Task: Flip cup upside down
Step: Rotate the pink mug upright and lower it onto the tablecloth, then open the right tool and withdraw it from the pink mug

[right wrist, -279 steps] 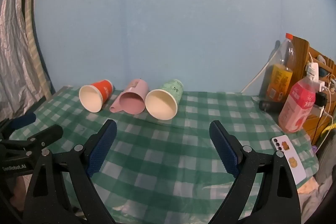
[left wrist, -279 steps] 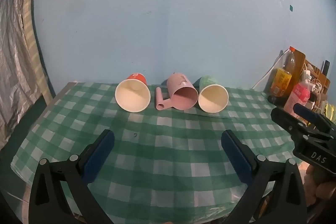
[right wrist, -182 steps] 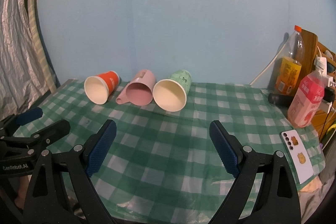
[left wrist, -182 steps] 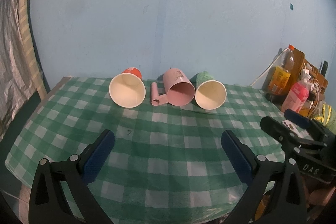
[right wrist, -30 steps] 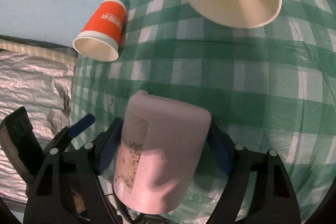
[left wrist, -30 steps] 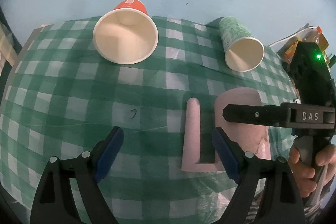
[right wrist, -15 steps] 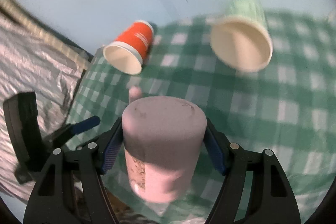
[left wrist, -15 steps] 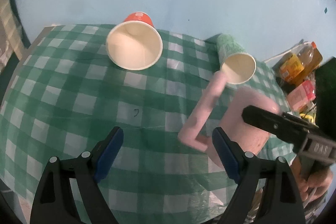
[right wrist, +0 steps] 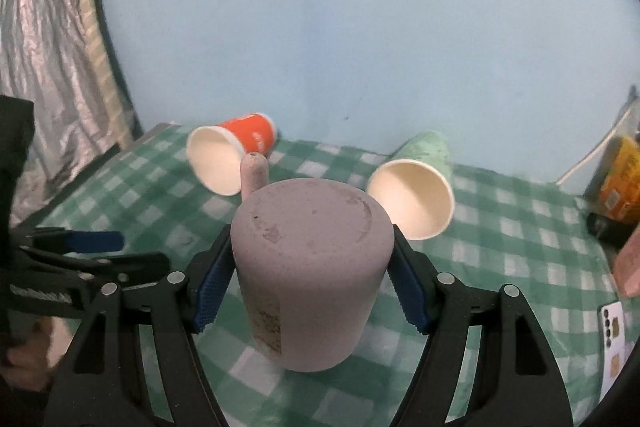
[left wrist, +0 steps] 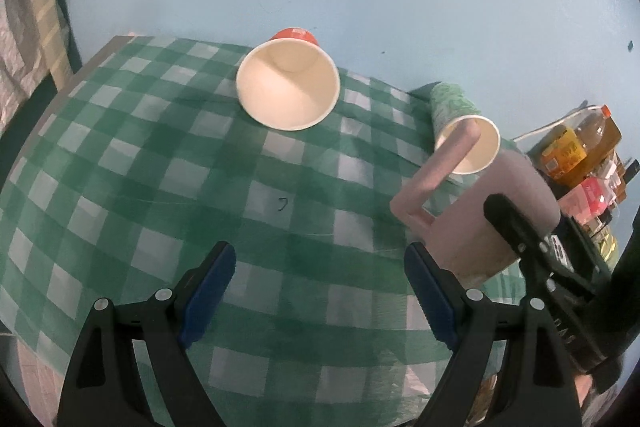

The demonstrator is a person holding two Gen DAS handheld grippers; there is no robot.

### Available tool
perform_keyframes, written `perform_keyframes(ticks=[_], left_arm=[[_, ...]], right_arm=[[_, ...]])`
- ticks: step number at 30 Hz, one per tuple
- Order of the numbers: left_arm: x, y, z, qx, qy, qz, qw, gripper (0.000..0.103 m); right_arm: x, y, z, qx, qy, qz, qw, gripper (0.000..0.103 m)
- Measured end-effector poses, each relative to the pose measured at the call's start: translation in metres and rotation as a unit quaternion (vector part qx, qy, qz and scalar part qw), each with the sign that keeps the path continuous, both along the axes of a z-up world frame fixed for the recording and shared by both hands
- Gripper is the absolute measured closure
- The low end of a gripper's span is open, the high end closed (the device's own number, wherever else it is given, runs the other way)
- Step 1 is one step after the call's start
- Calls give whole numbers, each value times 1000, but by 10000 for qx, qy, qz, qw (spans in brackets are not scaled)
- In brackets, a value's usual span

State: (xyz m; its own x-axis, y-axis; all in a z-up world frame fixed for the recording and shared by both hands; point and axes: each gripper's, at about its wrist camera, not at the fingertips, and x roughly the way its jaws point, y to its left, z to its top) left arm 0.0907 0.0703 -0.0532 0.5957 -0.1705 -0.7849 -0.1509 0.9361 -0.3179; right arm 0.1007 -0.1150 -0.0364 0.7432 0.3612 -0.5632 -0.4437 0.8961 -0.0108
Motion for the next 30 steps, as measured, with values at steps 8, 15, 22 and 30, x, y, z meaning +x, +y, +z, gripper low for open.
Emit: perform_keyframes(ticks=[8, 15, 22, 30], left_arm=[[-1, 0, 0, -8, -13, 25, 10000, 15], [-3, -3, 1, 58, -45, 25, 10000, 15], [-16, -8, 18, 180, -426, 76, 9989, 14], [-41, -17, 44, 360, -1064, 146, 9936, 6]], right_arm=[[-9, -1, -17, 9, -165, -73, 9998, 30], [-15, -3, -20, -39, -187, -70, 9998, 30], [-19, -6, -10, 40, -52, -28, 10000, 30], [-31, -24, 20, 304, 60, -110, 9995, 17]])
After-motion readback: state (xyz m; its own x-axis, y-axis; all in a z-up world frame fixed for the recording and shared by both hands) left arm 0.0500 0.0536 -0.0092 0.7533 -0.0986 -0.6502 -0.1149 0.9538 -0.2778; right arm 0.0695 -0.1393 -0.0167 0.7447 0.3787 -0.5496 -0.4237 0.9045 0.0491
